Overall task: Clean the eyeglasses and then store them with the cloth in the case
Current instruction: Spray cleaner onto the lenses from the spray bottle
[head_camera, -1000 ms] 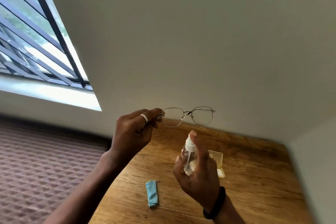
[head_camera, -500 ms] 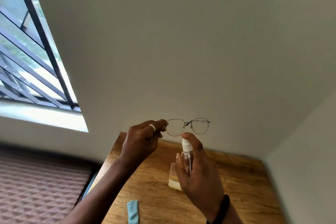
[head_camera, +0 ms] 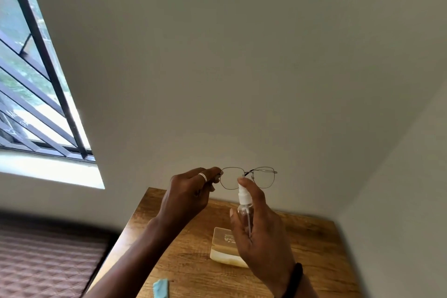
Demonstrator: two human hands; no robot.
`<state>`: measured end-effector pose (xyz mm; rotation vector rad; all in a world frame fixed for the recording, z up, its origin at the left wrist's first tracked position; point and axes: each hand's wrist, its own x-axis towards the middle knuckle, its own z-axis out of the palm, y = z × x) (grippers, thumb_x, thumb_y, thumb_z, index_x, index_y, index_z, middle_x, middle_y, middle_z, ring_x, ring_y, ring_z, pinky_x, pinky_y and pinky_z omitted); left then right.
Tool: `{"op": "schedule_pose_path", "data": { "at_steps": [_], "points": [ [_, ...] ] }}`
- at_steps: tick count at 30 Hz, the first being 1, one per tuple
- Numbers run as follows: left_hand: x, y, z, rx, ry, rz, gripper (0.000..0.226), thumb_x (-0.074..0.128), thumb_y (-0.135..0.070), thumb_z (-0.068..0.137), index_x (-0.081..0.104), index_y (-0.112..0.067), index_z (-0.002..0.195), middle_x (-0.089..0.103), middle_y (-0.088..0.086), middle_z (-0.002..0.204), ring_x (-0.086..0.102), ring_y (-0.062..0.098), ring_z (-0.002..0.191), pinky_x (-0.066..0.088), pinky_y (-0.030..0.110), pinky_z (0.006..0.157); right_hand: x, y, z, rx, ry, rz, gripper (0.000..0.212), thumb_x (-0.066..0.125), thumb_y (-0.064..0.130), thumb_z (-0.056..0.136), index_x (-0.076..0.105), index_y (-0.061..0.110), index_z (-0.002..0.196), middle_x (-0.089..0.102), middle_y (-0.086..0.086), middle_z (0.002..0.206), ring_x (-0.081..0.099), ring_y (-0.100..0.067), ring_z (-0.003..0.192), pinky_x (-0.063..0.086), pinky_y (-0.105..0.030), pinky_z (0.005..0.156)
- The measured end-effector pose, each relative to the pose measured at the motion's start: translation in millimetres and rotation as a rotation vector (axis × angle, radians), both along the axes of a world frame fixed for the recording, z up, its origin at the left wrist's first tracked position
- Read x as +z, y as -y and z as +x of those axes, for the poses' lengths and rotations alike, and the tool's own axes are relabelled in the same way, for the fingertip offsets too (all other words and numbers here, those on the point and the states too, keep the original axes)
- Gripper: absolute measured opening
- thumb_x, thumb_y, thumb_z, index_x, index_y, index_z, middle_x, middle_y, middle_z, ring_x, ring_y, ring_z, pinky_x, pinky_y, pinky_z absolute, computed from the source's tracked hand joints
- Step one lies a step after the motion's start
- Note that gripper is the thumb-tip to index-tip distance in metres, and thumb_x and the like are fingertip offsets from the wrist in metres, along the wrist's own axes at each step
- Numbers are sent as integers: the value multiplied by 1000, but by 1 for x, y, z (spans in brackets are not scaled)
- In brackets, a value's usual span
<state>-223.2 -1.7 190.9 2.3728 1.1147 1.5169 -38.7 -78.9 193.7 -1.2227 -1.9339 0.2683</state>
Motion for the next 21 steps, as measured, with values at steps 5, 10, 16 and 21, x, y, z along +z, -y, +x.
{"op": "schedule_pose_path", "data": {
  "at_steps": [5, 10, 16, 21],
  "points": [
    [0, 2, 3, -2, -30, -1, 34, 64, 2, 84, 70, -7, 116, 75, 0, 93, 70, 3, 71, 59, 22, 59, 14, 11, 7, 209, -419, -287, 67, 58, 18, 95, 27, 62, 135, 64, 1, 88, 58, -23, 50, 58, -45, 51],
    [-2, 2, 3, 2, -36, -5, 42, 68, 12, 79, 70, -8, 117, 75, -1, 95, 70, 2, 72, 58, 20, 62, 18, 13, 14, 225, -646, -307, 64, 58, 21, 90, 33, 56, 137, 56, -9, 82, 52, -27, 46, 53, -43, 47],
    [-2, 6, 0, -4, -2, 13, 46, 70, 21, 74, 70, -1, 114, 74, -2, 95, 70, 2, 74, 56, 10, 67, 21, 11, 38, 692, -1254, -527, 62, 57, 9, 93, 34, 37, 143, 40, -20, 81, 51, -21, 40, 48, -26, 42],
    [4, 9, 3, 0, 11, 30, 47, 71, 24, 71, 70, 2, 112, 71, -7, 96, 70, 3, 78, 53, 6, 70, 19, 6, 40, 765, -1260, -543, 54, 54, 7, 94, 36, 30, 139, 39, -20, 78, 51, -21, 38, 47, -26, 41]
  ]
}}
